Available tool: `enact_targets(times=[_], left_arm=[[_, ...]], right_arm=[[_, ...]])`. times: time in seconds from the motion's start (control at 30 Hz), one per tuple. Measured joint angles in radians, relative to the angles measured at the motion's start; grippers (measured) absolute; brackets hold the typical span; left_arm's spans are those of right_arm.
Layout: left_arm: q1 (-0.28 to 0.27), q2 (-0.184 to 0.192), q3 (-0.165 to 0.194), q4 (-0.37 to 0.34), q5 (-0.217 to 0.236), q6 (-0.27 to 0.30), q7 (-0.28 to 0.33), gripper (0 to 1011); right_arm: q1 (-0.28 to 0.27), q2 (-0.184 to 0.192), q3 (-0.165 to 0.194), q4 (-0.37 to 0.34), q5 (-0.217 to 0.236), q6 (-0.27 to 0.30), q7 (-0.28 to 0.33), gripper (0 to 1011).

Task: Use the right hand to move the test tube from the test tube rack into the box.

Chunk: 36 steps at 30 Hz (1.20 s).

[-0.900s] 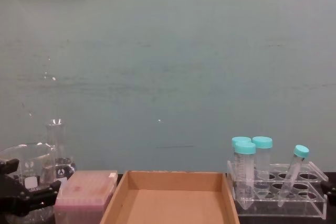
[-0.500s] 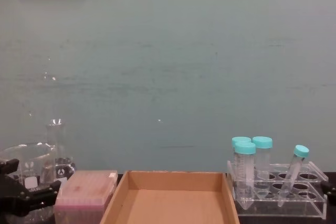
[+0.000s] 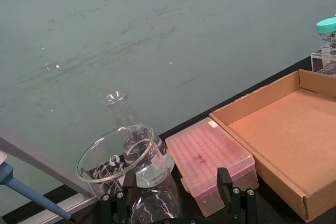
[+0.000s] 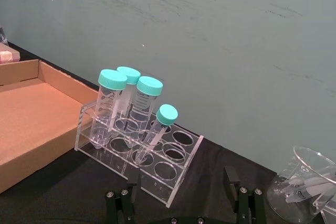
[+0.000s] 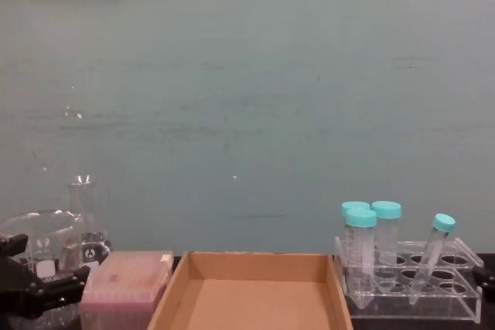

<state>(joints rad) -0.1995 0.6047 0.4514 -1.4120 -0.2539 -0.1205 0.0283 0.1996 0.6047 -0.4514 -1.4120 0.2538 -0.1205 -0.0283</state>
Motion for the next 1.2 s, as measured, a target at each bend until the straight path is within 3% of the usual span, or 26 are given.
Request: enact_targets(times=[1.2], left_arm=[[0.0,0.0,0.0,0.0,0.0,0.0,0.0,1000]], right_arm=[[0.0,0.0,0.0,0.0,0.0,0.0,0.0,1000]])
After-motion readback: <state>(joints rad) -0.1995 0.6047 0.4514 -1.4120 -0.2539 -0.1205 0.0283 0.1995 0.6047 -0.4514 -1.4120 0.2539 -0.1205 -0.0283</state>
